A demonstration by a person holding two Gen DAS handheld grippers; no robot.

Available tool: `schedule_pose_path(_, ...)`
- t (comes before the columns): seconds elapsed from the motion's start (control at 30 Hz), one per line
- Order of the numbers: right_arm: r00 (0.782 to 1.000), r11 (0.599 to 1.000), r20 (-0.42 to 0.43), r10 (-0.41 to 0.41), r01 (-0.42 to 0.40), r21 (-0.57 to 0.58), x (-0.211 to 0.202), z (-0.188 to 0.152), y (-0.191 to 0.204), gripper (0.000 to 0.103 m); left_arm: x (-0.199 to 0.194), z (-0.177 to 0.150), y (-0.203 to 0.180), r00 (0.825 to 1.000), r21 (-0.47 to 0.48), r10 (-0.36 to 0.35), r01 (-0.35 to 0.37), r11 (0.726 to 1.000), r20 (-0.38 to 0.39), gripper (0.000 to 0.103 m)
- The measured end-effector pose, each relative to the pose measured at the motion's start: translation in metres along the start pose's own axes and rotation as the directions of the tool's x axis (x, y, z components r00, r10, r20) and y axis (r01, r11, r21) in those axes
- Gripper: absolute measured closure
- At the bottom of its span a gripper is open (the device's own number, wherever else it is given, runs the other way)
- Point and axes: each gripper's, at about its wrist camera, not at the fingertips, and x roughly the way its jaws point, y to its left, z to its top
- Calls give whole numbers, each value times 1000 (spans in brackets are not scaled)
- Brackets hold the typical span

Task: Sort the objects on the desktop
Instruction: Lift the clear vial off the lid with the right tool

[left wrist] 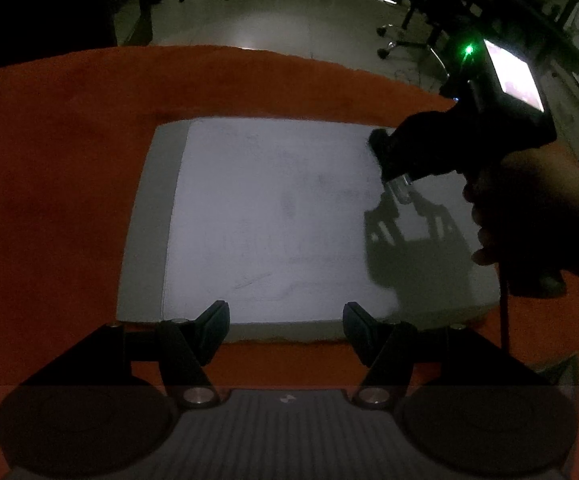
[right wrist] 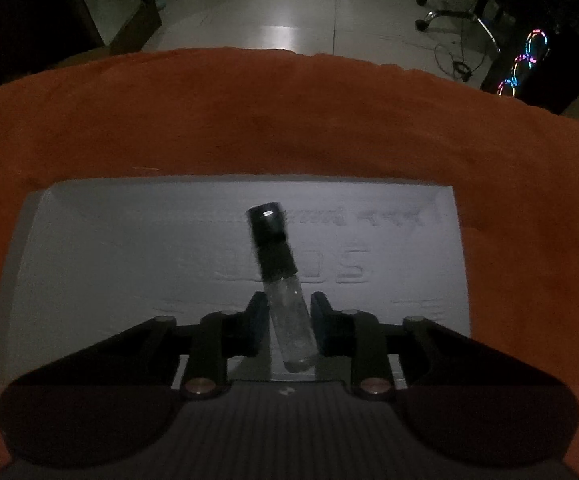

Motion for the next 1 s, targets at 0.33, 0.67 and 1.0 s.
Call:
schedule_pose_path(0.33,999,995,-18,48,-46,84,-29,-12,-18,82,-7,-3,4,1000,-8,16,-16,1000,-26,44)
schedule_pose_path(0.67,998,990,20,64,-66,124,-108,-44,-20,82,-45,-21,12,997,-13,76,-76,997,26,44)
schedule_pose_path(1.0,992,985,85,98,-109,132,-191,-91,-14,82,-97,-46,14,994,-2,32,-32,999,106,44)
